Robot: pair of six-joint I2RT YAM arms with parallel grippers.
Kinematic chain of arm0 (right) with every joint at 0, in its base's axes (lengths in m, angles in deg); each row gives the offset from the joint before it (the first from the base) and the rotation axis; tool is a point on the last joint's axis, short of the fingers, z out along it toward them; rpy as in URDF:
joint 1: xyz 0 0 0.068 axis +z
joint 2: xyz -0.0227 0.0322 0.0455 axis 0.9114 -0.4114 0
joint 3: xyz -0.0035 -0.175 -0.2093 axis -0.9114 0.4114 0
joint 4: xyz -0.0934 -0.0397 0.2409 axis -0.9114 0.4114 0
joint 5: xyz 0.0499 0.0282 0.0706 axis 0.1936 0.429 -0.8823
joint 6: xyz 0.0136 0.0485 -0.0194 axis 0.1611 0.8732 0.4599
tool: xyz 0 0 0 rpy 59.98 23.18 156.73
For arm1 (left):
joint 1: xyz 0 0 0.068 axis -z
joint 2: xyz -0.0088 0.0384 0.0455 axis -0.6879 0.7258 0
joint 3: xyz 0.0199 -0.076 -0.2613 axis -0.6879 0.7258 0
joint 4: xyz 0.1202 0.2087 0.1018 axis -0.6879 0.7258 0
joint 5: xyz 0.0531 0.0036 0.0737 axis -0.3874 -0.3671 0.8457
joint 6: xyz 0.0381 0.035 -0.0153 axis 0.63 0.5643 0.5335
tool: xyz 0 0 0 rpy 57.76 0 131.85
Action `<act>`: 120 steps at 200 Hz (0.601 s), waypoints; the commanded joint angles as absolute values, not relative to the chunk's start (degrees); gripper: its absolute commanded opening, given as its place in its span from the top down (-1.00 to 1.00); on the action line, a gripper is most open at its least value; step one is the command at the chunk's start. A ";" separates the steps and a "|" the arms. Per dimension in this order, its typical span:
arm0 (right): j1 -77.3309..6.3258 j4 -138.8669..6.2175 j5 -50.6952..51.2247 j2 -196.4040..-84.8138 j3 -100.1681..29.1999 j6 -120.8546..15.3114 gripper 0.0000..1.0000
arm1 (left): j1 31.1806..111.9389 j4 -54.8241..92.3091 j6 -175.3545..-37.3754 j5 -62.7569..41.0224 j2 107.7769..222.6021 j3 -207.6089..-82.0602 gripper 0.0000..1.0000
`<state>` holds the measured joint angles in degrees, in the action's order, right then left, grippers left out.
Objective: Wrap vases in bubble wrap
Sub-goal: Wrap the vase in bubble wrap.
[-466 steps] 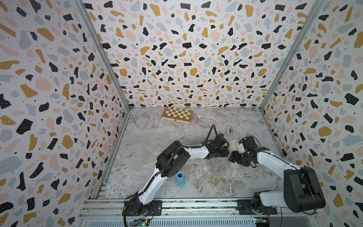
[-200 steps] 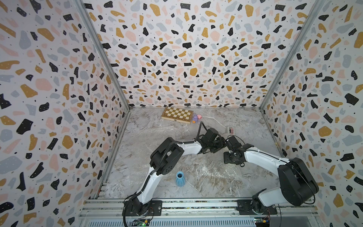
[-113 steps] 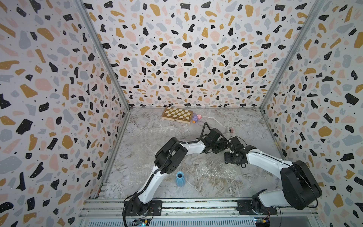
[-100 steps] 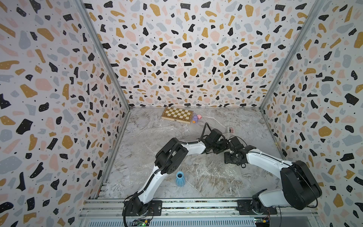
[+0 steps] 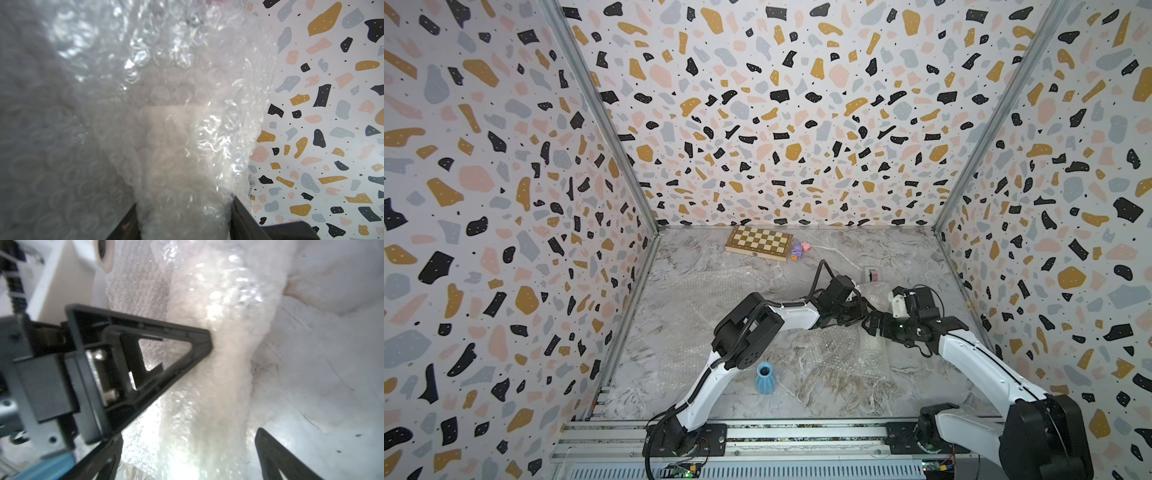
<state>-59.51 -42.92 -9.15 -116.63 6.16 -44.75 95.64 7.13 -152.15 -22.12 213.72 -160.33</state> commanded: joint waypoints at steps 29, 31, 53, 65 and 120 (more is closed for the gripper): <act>-67.46 -48.15 -30.29 -118.63 11.38 -46.14 -0.91 | 95.84 6.31 -151.38 -23.58 213.97 -157.15 0.00; -67.46 -48.21 -30.19 -118.89 11.36 -46.27 -0.90 | 95.84 6.34 -151.44 -23.70 213.97 -157.18 0.00; -67.45 -50.72 -30.36 -121.93 12.17 -47.10 -0.83 | 95.73 4.65 -152.25 -23.54 213.69 -156.08 0.02; -67.22 -52.55 -30.98 -123.48 12.68 -46.88 -0.79 | 95.71 4.78 -152.17 -23.63 213.64 -156.01 0.03; -64.00 -52.86 -23.68 -127.17 11.16 -46.94 -0.41 | 95.80 5.11 -152.07 -23.05 212.26 -155.85 0.03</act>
<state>-65.76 -52.29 -26.78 -126.33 12.03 -46.26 95.27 2.08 -152.56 -22.67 213.22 -157.31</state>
